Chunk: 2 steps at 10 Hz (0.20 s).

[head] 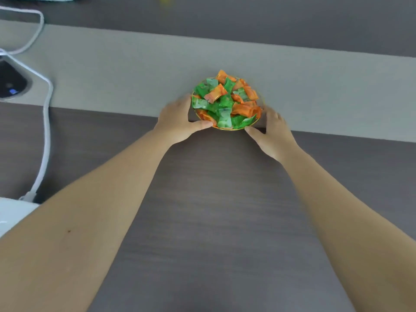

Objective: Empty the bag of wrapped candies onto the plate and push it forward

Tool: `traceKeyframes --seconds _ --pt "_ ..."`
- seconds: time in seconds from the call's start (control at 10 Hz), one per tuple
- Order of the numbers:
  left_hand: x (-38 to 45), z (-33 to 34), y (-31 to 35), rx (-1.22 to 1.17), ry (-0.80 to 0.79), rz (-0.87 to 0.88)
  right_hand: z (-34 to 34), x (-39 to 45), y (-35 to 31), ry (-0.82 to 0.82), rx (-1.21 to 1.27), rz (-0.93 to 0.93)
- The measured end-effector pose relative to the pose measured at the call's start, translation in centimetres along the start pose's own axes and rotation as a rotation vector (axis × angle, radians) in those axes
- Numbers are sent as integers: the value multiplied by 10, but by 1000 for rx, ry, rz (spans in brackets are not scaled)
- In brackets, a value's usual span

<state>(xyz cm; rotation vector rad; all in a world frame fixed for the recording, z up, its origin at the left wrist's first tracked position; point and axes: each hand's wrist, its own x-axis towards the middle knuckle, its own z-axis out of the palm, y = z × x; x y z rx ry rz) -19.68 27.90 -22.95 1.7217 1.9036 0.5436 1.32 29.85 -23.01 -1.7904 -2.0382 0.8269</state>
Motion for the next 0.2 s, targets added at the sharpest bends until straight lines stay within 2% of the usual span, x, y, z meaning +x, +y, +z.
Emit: traceKeyframes --seconds 0.2 --pt "48 7 8 45 34 -20 -6 47 5 52 8 22"
